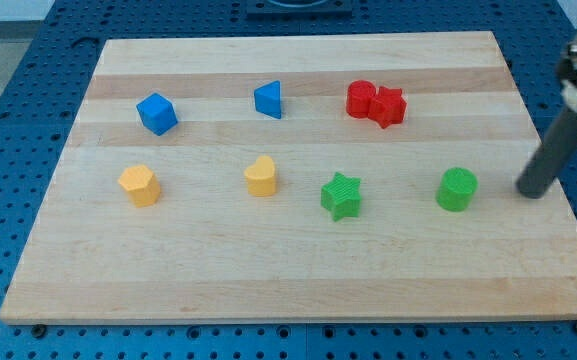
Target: Move your arm to the center of the board
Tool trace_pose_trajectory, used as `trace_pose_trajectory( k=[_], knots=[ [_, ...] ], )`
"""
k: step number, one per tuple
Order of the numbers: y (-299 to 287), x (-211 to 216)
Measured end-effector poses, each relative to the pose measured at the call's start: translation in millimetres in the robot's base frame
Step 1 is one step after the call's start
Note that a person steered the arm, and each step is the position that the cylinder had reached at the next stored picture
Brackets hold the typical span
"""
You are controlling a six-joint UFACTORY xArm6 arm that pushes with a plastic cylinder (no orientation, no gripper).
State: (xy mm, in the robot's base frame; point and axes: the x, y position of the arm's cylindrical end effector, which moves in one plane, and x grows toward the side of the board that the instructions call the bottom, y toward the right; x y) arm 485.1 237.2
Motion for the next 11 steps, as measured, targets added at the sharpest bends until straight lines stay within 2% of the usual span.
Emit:
trace_pose_trajectory(
  k=[1,3,4,5,7,8,9,11],
  knots=[
    [-62,0],
    [-130,3],
    [-127,5],
    [-93,5],
    [-118,33],
    [-73,-11],
    [-74,-55],
    [-182,-48]
  ],
)
